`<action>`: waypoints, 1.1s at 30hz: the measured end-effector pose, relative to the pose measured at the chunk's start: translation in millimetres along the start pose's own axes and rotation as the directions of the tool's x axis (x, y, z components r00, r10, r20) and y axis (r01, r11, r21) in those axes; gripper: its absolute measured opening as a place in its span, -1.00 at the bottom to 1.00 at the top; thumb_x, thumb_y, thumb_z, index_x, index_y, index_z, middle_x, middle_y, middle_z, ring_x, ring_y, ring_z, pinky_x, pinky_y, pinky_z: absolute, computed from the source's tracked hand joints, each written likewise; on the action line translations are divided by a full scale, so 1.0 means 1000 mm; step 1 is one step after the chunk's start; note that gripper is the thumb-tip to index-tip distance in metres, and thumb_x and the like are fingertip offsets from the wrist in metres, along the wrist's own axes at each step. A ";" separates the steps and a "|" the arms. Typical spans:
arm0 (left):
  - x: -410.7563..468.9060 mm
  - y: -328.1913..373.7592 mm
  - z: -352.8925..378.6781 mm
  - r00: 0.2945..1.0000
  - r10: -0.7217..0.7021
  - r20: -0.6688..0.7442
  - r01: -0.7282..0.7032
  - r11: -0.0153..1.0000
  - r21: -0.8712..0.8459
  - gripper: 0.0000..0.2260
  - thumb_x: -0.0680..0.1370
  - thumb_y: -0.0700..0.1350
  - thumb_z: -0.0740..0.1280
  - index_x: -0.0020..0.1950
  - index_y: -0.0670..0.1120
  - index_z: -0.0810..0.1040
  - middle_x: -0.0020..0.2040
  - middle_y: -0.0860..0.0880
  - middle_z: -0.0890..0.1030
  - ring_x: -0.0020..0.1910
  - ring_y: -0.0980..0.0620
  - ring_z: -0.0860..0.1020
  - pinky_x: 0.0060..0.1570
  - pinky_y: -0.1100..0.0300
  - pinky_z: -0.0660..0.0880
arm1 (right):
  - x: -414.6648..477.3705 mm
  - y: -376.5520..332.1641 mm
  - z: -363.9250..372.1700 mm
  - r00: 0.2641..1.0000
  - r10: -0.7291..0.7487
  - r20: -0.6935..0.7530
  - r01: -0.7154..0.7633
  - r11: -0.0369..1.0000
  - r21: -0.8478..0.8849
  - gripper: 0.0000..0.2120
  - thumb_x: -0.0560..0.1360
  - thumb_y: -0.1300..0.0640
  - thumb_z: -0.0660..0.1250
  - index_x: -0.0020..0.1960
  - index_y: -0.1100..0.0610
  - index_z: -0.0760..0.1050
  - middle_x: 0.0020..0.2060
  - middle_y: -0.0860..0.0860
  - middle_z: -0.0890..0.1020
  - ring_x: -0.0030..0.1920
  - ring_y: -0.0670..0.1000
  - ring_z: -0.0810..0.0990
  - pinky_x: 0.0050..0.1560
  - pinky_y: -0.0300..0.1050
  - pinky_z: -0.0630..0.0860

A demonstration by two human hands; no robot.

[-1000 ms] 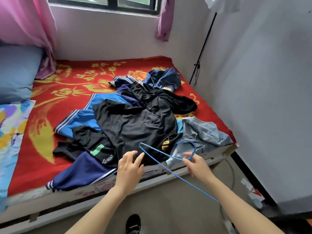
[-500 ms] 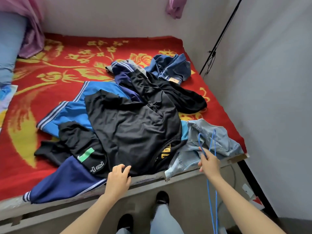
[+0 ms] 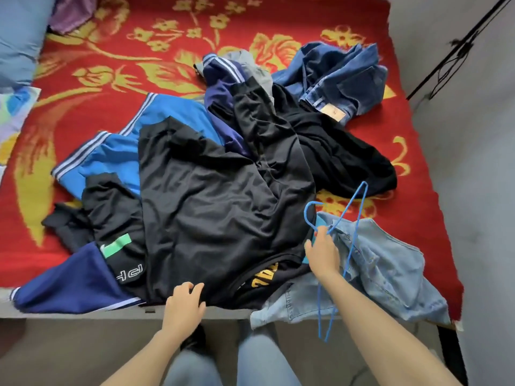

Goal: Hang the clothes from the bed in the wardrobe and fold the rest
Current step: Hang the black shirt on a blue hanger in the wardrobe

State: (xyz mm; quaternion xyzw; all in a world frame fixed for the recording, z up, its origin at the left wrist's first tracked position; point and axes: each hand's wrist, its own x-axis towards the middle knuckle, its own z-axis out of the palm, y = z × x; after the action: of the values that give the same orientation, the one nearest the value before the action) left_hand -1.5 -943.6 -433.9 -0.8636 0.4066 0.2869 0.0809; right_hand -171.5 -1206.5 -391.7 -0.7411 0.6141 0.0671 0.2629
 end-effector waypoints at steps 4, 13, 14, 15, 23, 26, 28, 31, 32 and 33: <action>0.015 0.031 0.012 0.996 -0.034 0.081 0.034 0.999 -0.004 -0.51 0.59 0.08 0.17 0.50 0.04 0.17 0.39 0.01 0.29 0.32 0.01 0.30 0.18 0.20 0.34 | 0.028 0.005 0.017 0.989 -0.025 0.145 0.032 0.998 -0.050 -0.69 0.56 0.03 0.24 0.15 0.20 0.25 0.12 0.15 0.46 0.02 0.22 0.53 -0.15 -0.04 0.39; 0.049 0.061 0.056 0.904 -0.269 0.332 0.355 0.905 -0.234 -0.28 0.54 0.08 0.28 0.54 0.02 -0.10 0.48 -0.08 0.15 0.34 -0.06 0.31 0.22 0.12 0.36 | 0.061 0.008 0.071 0.985 0.065 0.162 -0.059 0.997 -0.040 -0.77 0.55 0.13 0.26 0.12 0.19 0.29 0.12 0.17 0.43 0.10 0.22 0.47 -0.06 0.02 0.45; 0.052 0.064 0.059 0.880 -0.298 0.369 0.412 0.867 -0.281 -0.23 0.53 0.07 0.31 0.54 0.02 -0.14 0.48 -0.11 0.13 0.35 -0.09 0.30 0.23 0.10 0.36 | 0.064 0.008 0.072 0.987 0.080 0.143 -0.078 0.997 -0.015 -0.85 0.56 0.18 0.22 0.08 0.19 0.30 0.07 0.18 0.46 0.06 0.21 0.48 -0.10 0.00 0.43; 0.056 0.066 0.059 0.860 -0.318 0.399 0.458 0.826 -0.328 -0.19 0.52 0.05 0.34 0.54 0.02 -0.17 0.48 -0.15 0.12 0.35 -0.12 0.31 0.23 0.08 0.36 | 0.066 0.008 0.070 0.988 0.088 0.123 -0.090 0.996 0.007 -0.93 0.57 0.22 0.17 0.04 0.19 0.32 0.03 0.18 0.48 0.01 0.21 0.50 -0.14 -0.02 0.40; 0.075 0.090 0.061 0.818 -0.523 0.238 0.575 0.741 -0.347 -0.79 0.58 -0.15 0.20 0.19 -0.11 0.29 0.15 -0.15 0.48 0.08 -0.15 0.51 0.03 0.02 0.46 | 0.051 0.019 0.051 0.999 0.036 0.015 -0.038 0.991 0.129 -0.88 0.54 0.26 0.15 -0.10 0.12 0.22 -0.21 0.06 0.42 -0.22 0.11 0.37 -0.20 -0.09 0.20; 0.074 0.080 0.050 0.847 -0.479 0.232 0.532 0.774 -0.344 -0.92 0.58 -0.18 0.15 0.07 -0.07 0.33 0.14 -0.10 0.54 0.11 -0.11 0.51 0.02 0.07 0.44 | 0.043 0.009 0.034 0.996 0.079 -0.031 -0.065 0.944 0.324 -0.80 0.52 0.31 0.17 -0.19 0.13 0.19 -0.35 0.04 0.38 -0.25 0.12 0.35 -0.26 -0.05 0.12; 0.071 0.072 0.041 0.901 -0.374 0.220 0.432 0.827 -0.361 -0.70 0.57 -0.05 0.22 0.30 -0.03 0.32 0.24 -0.07 0.47 0.21 -0.07 0.44 0.12 0.08 0.42 | 0.041 -0.010 0.018 0.989 0.134 -0.060 -0.092 0.882 0.462 -0.70 0.49 0.34 0.20 -0.27 0.09 0.14 -0.40 -0.01 0.31 -0.29 0.13 0.33 -0.28 -0.05 0.15; 0.060 0.072 0.021 0.976 -0.175 0.129 0.210 0.913 -0.351 -0.28 0.48 0.23 0.29 0.52 0.01 0.07 0.41 -0.03 0.29 0.37 -0.01 0.28 0.27 0.13 0.29 | 0.031 -0.054 -0.014 0.990 0.123 -0.073 -0.053 0.790 0.611 -0.65 0.47 0.34 0.24 -0.29 0.05 0.13 -0.39 -0.04 0.29 -0.35 0.09 0.32 -0.20 0.09 0.41; 0.056 0.076 0.014 0.988 -0.134 0.078 0.152 0.933 -0.327 -0.19 0.43 0.31 0.28 0.54 0.02 0.01 0.45 -0.02 0.22 0.41 -0.01 0.22 0.31 0.13 0.24 | 0.026 -0.070 -0.024 0.992 0.092 -0.084 -0.016 0.768 0.640 -0.64 0.46 0.34 0.25 -0.28 0.04 0.13 -0.38 -0.05 0.28 -0.36 0.06 0.30 -0.19 0.16 0.46; 0.049 0.082 0.003 0.993 -0.116 0.011 0.114 0.944 -0.308 -0.12 0.39 0.36 0.28 0.55 0.03 -0.04 0.48 -0.03 0.17 0.44 -0.01 0.17 0.33 0.11 0.20 | 0.017 -0.087 -0.038 0.993 0.035 -0.111 0.047 0.748 0.661 -0.64 0.46 0.34 0.26 -0.29 0.04 0.13 -0.38 -0.05 0.26 -0.37 0.06 0.27 -0.21 0.19 0.47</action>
State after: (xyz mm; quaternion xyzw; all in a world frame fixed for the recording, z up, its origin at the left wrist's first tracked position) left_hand -39.1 -1028.7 -456.4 -0.8890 0.3060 0.3384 -0.0398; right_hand -94.1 -1229.6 -339.9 -0.6043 0.6098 -0.1992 0.4725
